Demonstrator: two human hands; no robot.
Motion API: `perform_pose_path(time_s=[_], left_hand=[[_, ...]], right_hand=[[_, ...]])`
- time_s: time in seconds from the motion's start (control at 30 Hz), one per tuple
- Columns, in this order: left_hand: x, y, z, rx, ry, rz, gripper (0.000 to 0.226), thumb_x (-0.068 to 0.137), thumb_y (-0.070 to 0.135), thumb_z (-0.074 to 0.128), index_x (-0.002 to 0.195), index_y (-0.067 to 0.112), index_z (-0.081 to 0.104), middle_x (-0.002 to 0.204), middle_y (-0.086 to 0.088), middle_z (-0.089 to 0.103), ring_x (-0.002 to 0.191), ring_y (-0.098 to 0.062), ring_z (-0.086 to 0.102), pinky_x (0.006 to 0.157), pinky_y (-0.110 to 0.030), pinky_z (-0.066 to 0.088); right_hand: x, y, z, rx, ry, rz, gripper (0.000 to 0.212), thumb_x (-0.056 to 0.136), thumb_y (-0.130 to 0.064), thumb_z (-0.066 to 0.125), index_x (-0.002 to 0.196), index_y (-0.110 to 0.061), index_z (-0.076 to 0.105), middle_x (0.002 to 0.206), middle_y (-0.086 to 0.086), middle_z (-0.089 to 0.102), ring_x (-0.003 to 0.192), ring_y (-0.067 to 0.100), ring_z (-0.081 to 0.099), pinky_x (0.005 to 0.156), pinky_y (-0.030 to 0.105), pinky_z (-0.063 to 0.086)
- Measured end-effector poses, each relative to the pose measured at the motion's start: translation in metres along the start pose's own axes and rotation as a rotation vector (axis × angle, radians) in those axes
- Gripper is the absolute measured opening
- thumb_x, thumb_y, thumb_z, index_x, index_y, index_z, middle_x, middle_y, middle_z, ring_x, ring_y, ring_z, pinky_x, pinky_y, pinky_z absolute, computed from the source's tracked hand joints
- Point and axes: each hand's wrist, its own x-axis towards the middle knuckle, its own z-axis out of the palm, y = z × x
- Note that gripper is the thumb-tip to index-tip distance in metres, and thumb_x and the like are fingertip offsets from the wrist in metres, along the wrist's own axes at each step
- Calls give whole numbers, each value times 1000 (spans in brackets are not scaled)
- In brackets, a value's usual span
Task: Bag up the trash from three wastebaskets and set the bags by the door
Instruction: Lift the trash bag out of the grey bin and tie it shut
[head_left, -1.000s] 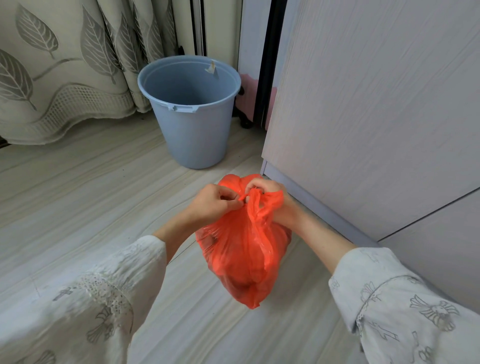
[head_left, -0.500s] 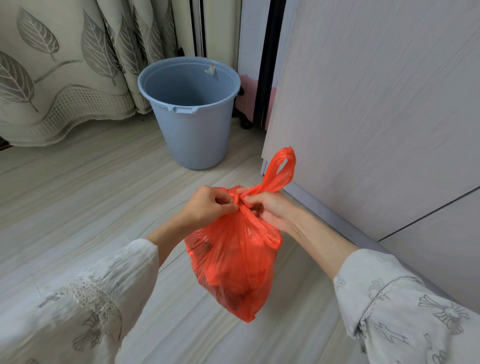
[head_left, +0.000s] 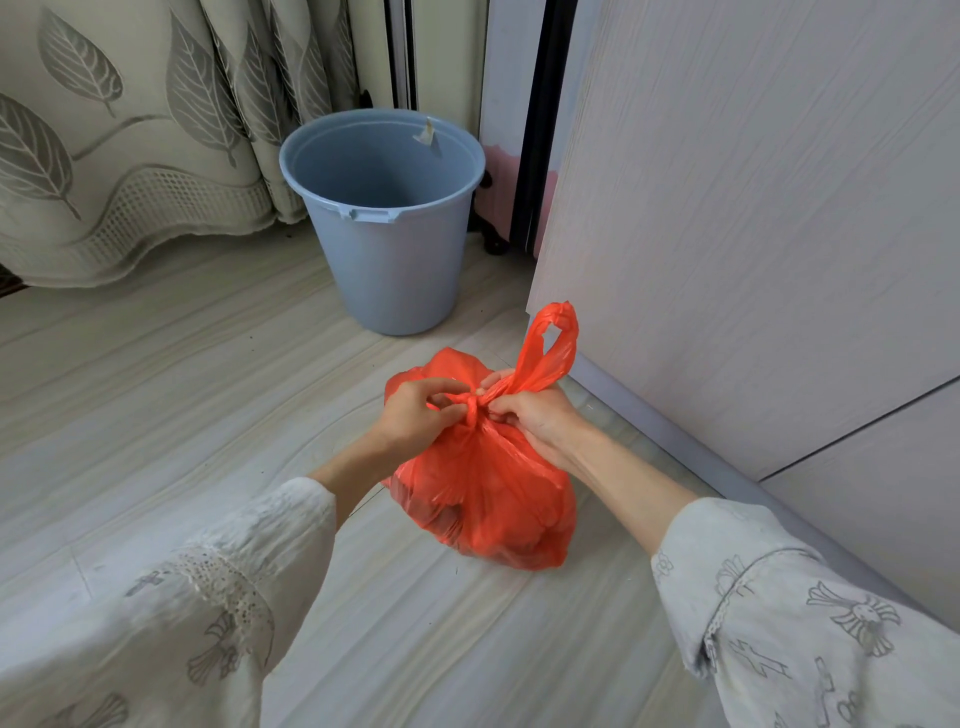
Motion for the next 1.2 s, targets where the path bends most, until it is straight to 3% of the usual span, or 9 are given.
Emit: perform_pose_path(time_s=[0.13,0.3,0.37,0.5,0.67,0.83,1.0,1.07,1.2], left_hand=[[-4,2,-1,201,-13,169,11,86,11,53,83,13,63,78,2,57,66,-11,49,67,-26,42],[-8,8,-3,523,-128,328,21,89,20,38,89,12,57,97,-8,61,91,-21,55,85,-37,44],[-8,17,-1,592,-150,370,23,89,21,35,90,11,56,96,-9,60,90,-23,55,80,-38,44],[-5,31,3,612,-153,503,38,79,33,24,83,7,52,84,-10,58,81,-25,53,75,-39,43],[-7,47,8,599,-162,652,18,77,27,27,61,19,30,57,9,34,61,-19,37,62,-34,35],[-10,57,11,577,-155,752,20,73,30,25,62,14,32,56,9,31,59,-17,33,58,-28,26],[-16,58,12,584,-214,693,20,76,28,26,59,16,29,56,9,32,60,-19,34,58,-30,27],[-14,54,1,630,-192,549,25,84,23,34,59,17,34,57,8,35,64,-20,36,60,-27,24],[-14,60,-31,567,-135,159,23,87,18,48,66,9,50,67,-4,50,69,-23,44,58,-29,28]], right_hand=[[0,-5,-4,37,18,1,20,83,11,52,74,-6,59,71,10,58,63,16,55,62,21,51],[14,-6,-15,-111,142,37,25,95,-22,49,78,-8,62,88,17,67,86,30,66,85,43,54],[19,-7,-21,-241,226,23,25,92,-26,51,84,-7,66,98,17,68,102,33,64,93,43,48],[22,-21,-32,-403,390,22,39,91,-31,52,113,0,63,117,15,65,112,30,60,94,35,45],[28,-32,-54,-432,507,26,39,91,-31,52,113,-1,62,121,16,63,114,30,58,96,34,45],[35,-39,-67,-392,580,67,39,89,-30,55,116,-2,60,122,14,62,113,29,59,97,35,46],[35,-35,-70,-349,589,113,38,87,-29,56,114,-3,61,119,13,64,111,29,60,97,37,48],[34,-39,-69,-345,564,104,35,86,-31,57,108,-6,64,116,14,66,106,29,62,95,39,49],[11,-85,-58,-416,336,81,15,84,-29,60,81,-15,63,103,13,70,89,25,64,70,34,52]])
